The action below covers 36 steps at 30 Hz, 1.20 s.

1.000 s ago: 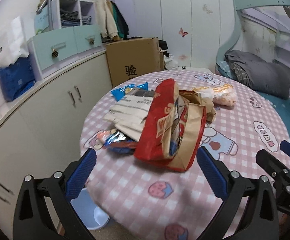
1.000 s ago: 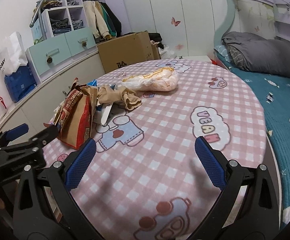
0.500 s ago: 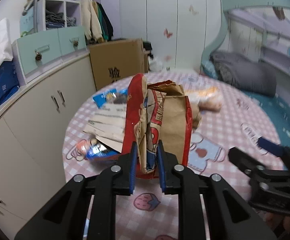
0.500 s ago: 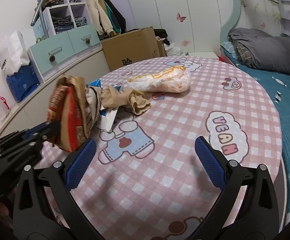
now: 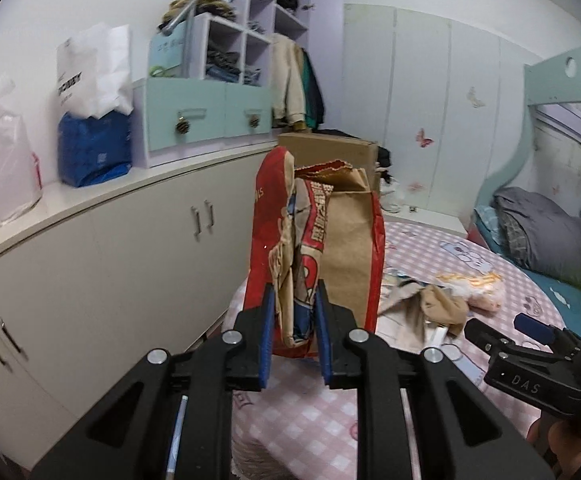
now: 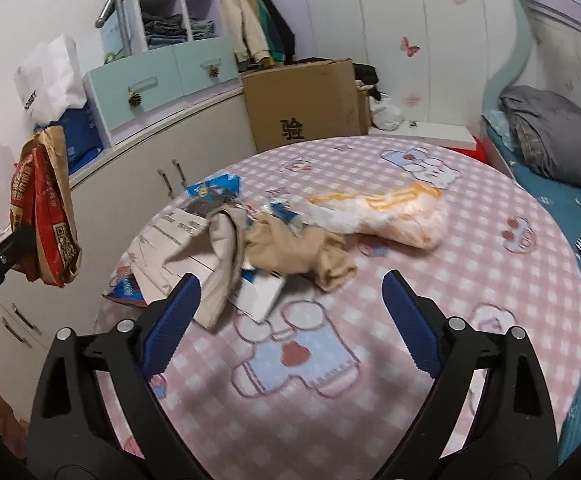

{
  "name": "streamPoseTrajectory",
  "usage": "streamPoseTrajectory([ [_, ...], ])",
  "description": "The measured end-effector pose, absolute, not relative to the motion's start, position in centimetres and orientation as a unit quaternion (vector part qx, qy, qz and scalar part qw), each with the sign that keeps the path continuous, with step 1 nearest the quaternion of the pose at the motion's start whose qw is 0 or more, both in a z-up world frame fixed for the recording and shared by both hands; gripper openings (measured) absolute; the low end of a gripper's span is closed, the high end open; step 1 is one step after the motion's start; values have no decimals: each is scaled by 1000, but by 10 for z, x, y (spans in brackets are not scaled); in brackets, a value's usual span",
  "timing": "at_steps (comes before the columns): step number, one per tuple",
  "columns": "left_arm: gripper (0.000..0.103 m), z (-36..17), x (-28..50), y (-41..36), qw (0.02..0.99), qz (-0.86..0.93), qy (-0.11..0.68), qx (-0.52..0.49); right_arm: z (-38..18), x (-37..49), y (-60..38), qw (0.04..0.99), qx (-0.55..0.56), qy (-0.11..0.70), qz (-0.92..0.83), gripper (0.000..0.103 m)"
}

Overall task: Collect trash
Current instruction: 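Grasp the newspaper and beige cloth with the right gripper while the left holds the bag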

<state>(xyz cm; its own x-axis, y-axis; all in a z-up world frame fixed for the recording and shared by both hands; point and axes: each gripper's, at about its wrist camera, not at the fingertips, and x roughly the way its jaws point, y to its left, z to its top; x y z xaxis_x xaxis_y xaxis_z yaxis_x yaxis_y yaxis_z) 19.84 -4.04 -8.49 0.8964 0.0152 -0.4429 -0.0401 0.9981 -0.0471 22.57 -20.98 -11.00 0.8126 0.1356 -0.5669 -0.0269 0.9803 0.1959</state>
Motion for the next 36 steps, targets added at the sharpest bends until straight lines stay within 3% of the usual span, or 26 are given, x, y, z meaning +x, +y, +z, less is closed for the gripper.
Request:
streamPoseTrajectory([
  [3,18,-88,200,-31,972,26,231,-33,-111,236,-191,946,70,310,67,83],
  [7,18,-93,201,-25,971,29,236,-36,-116,260,-167,939,52,330,85,64],
  [11,18,-98,202,-21,969,25,245,-33,-122,281,-158,937,25,344,54,59],
  [13,18,-98,204,-20,968,23,248,-32,-130,289,-157,931,30,360,57,18],
  [16,18,-99,203,-17,968,18,250,-31,-127,288,-162,934,48,348,67,8],
  [29,18,-83,180,-8,971,13,233,-50,-54,211,-178,977,67,199,22,5],
  [36,18,-74,165,-7,973,16,224,-57,-34,179,-178,981,77,174,30,5],
])
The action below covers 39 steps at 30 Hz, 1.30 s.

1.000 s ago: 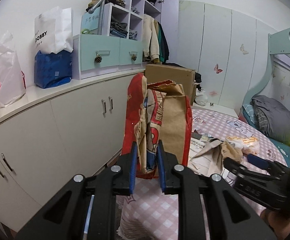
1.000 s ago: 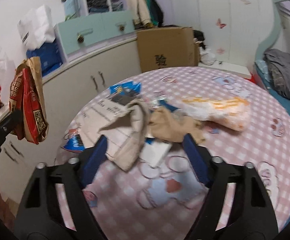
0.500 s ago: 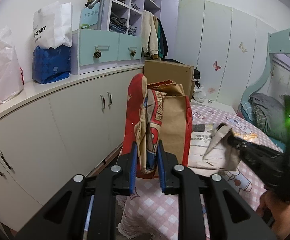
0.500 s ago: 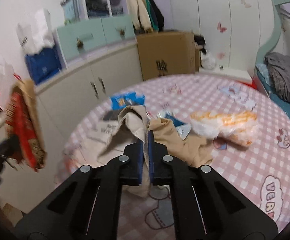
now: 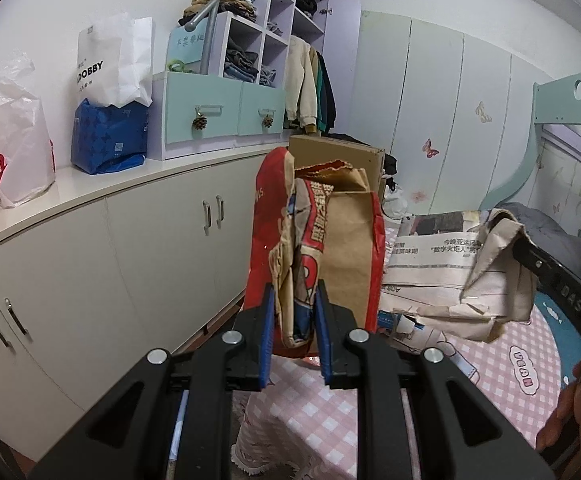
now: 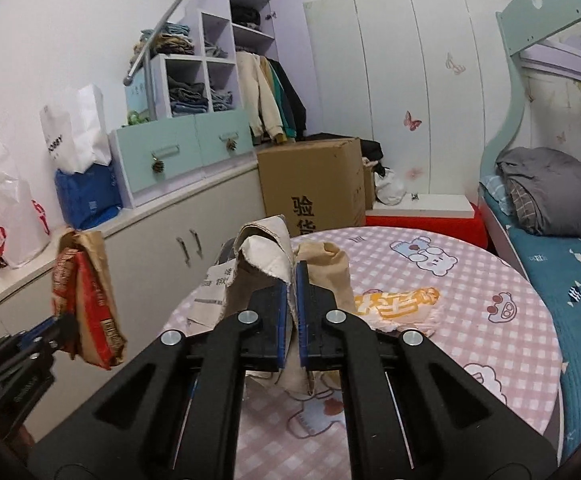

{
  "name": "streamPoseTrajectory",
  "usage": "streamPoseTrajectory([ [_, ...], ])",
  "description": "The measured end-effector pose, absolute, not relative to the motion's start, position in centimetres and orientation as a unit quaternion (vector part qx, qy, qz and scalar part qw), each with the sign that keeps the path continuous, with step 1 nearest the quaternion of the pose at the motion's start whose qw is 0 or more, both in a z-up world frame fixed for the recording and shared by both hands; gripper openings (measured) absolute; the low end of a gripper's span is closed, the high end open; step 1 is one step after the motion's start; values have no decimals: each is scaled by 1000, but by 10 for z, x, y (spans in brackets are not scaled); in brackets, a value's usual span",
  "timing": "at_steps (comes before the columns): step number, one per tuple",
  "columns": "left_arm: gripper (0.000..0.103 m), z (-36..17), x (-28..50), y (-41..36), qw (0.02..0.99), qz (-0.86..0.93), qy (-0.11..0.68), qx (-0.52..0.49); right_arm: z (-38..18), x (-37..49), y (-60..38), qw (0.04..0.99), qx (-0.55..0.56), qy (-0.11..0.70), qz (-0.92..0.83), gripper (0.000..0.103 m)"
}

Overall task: Collect trash
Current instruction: 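Grasp the newspaper and beige cloth with the right gripper while the left holds the bag, then carry both held items over the blue wastebasket and release them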

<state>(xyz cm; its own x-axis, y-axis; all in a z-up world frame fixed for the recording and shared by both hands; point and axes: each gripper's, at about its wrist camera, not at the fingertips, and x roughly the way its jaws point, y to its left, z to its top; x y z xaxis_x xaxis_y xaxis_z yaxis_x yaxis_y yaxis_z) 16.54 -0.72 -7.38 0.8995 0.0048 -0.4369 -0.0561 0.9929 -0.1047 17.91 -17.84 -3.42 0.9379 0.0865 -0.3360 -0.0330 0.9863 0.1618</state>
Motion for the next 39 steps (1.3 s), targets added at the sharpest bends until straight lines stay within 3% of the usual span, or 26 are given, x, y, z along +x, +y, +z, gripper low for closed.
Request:
streamPoseTrajectory([
  [14,18,-66,111,24,975,82,197,-63,-31,142,-121,977,63,175,108,5],
  [39,18,-155,139,118,933,144,320,-83,-113,177,-10,944,11,276,179,5],
])
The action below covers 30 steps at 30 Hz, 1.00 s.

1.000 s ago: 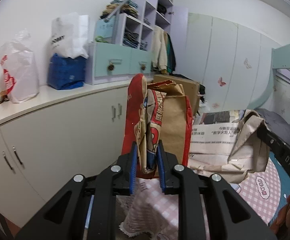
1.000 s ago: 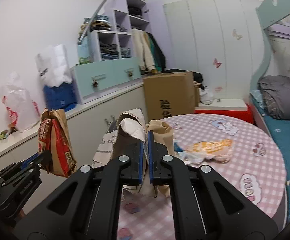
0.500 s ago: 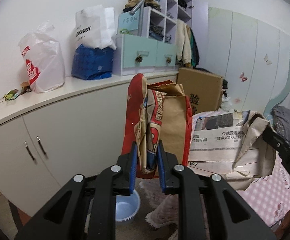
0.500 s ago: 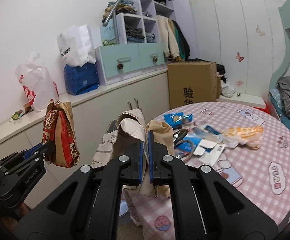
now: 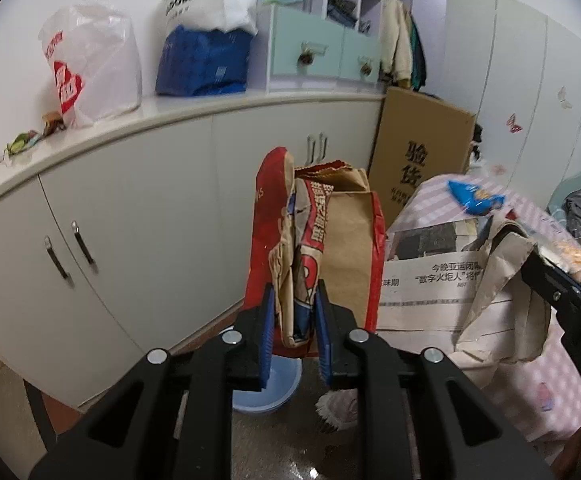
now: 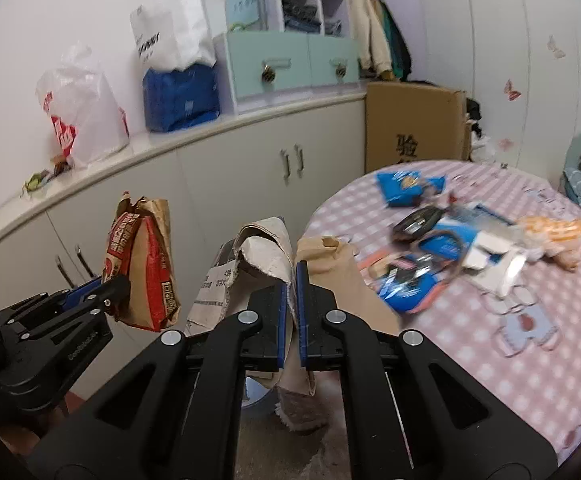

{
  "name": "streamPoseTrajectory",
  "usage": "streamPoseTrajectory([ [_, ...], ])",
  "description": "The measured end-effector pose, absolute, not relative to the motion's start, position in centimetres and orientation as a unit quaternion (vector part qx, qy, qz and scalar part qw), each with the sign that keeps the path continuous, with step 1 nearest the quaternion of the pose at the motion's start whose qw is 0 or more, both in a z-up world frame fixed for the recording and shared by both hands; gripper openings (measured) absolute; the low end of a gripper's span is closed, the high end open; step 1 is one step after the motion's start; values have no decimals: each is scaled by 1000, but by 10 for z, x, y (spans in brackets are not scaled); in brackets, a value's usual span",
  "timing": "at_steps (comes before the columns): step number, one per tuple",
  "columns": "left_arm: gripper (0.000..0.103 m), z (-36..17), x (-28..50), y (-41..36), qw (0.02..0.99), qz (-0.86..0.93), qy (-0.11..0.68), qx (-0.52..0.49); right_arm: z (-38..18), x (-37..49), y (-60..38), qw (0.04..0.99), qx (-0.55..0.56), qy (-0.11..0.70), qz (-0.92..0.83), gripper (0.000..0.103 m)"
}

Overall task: Collect trash
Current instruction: 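Carry both held items over the blue wastebasket and release them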

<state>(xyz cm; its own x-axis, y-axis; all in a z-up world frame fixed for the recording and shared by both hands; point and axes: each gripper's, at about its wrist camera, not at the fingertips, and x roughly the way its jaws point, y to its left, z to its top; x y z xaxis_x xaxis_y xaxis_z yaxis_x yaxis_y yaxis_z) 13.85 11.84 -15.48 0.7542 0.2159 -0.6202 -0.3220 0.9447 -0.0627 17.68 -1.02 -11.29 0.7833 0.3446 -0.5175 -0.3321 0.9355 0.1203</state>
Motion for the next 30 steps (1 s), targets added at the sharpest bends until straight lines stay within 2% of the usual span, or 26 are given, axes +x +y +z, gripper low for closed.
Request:
streamPoseTrajectory([
  [9,18,-211,164,157,906,162,376,-106,-162,204,42,923,-19,328,200,5],
  [19,18,-298,205,201,860,182,457,-139,-248,251,96,886,-64,411,207,5],
  [30,18,-380,244,235,814,174,525,-176,-305,302,131,869,-87,448,192,5],
])
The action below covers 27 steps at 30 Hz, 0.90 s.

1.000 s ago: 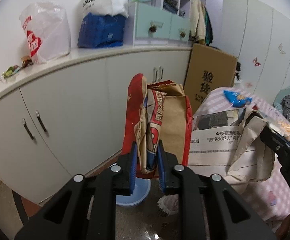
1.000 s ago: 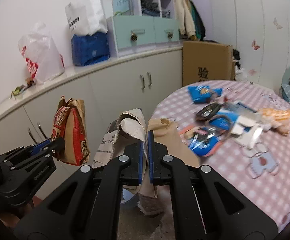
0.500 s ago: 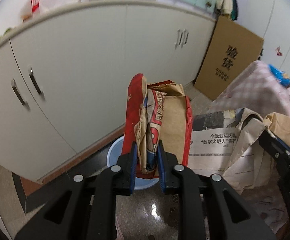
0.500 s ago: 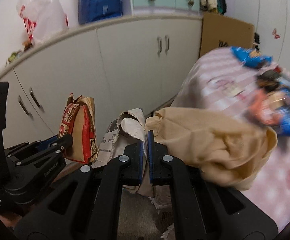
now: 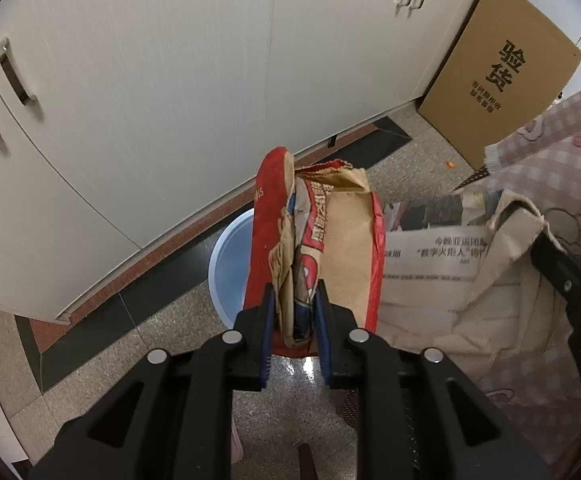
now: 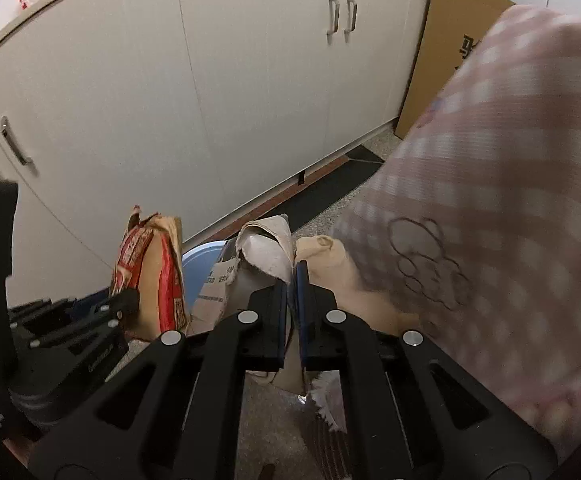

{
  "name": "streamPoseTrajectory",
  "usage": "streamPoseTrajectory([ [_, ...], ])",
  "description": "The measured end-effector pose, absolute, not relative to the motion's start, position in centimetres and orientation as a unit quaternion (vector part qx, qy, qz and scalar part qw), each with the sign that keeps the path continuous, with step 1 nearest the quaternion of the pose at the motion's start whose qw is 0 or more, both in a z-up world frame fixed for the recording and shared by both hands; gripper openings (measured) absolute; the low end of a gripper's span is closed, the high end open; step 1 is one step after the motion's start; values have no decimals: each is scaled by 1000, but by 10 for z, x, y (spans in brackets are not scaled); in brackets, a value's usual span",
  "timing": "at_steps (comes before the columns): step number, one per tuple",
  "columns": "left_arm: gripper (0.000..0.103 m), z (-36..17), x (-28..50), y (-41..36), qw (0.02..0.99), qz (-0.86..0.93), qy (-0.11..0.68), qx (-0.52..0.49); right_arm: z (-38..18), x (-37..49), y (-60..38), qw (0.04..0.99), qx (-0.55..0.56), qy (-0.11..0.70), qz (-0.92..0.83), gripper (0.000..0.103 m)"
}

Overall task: Collect trash
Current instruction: 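Carry both held items over the blue wastebasket and release them, then move both open grippers back toward the table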

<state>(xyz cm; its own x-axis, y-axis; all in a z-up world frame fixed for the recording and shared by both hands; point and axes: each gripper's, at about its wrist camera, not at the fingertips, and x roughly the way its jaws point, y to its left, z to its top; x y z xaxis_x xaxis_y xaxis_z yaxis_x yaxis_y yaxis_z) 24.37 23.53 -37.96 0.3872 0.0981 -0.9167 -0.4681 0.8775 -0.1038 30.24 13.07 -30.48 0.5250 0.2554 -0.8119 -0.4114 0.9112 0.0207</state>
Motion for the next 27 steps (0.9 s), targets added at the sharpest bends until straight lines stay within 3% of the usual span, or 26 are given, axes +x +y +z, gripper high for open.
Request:
streamPoseTrajectory([
  [3,18,-387,246,241,810,179,529,-180,-315,316,145,862,-75,453,216,13],
  [6,18,-393,252,252,807,188,531,-180,-330,329,157,852,-64,468,225,57],
  [15,19,-398,260,249,801,187,539,-179,-338,310,151,856,-62,467,212,57],
  [25,23,-386,262,250,804,193,528,-193,-309,296,133,880,-30,424,209,57],
  [26,36,-383,261,251,807,195,523,-195,-307,294,133,882,-30,421,210,57],
  [27,63,-379,259,251,808,201,518,-196,-304,292,133,884,-30,417,210,57],
])
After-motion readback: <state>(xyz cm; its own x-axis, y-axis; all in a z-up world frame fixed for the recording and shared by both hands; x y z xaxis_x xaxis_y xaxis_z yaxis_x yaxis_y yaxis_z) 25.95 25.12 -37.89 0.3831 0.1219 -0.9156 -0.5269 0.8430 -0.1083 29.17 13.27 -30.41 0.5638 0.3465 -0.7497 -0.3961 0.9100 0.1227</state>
